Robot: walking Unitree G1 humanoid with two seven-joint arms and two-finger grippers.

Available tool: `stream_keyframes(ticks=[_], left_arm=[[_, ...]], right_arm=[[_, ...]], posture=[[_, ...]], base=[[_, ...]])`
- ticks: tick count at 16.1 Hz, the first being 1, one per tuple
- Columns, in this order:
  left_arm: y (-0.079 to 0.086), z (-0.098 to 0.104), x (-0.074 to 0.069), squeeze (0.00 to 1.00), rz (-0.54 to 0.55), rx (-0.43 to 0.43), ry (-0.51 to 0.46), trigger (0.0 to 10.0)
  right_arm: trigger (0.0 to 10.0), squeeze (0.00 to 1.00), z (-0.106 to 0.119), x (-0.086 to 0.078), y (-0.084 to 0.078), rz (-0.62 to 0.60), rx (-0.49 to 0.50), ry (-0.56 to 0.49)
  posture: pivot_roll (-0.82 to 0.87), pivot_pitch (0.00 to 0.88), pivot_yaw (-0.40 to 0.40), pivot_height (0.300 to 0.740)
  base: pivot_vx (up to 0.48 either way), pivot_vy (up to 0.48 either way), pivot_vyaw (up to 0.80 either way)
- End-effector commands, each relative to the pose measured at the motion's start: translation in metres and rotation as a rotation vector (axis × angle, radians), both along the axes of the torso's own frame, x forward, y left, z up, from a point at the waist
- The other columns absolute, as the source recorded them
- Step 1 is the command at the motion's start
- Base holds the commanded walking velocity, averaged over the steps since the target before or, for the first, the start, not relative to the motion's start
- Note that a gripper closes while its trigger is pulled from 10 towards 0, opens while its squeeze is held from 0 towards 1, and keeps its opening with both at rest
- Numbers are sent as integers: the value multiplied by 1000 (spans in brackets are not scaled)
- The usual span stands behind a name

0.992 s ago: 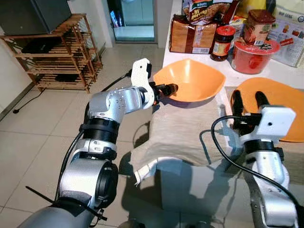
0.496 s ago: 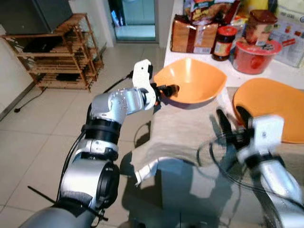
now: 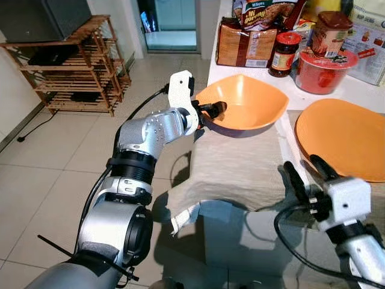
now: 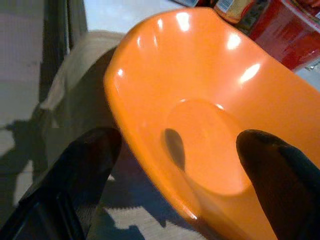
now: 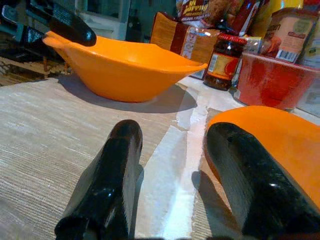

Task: Setting the table

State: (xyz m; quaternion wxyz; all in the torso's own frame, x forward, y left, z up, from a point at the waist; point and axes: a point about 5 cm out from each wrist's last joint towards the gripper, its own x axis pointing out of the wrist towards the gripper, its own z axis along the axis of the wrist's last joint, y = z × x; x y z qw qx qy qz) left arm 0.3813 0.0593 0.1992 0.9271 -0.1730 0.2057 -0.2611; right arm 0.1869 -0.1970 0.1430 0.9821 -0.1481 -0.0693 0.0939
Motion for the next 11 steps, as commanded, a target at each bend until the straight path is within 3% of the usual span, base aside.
stream_keyframes(ticks=[1,5,6,7,8,9,10,11], left_arm=[[0,6,3,0,5,22,-36,10000],[-2,3,3,0,9,-9,8,9922],[-3,-1,2,0,11,-21,56,5647],[-4,-8,-1,0,-5,-33,118,3333],[-5,-10,-2,0,-12,-33,133,3333],[-4,-13,-2,90,-12,-22,147,1725],[-4,-14,-2,718,-8,-18,145,0],[-3,-13,-2,757,-7,-19,144,0]], right_arm=[[10000,0,-1,-3,1,0,-10,-17],[10000,0,-10,-3,8,-14,7,-14],[10000,0,-12,-3,9,-18,7,-16],[10000,0,-12,-2,11,-15,8,-19],[10000,0,-12,-1,12,-13,9,-21],[10000,0,-12,0,13,-11,10,-26],[10000,0,-11,2,13,-9,12,-35],[10000,0,-10,3,13,-9,12,-38]], posture=[[-112,0,84,722],[-110,0,84,722],[-110,0,84,722],[-108,0,85,722],[-108,0,85,722],[-106,0,85,722],[-105,0,85,722],[-104,0,86,722]], base=[[0,0,0],[0,0,0],[0,0,0],[0,0,0],[0,0,0],[0,0,0],[0,0,0],[0,0,0]])
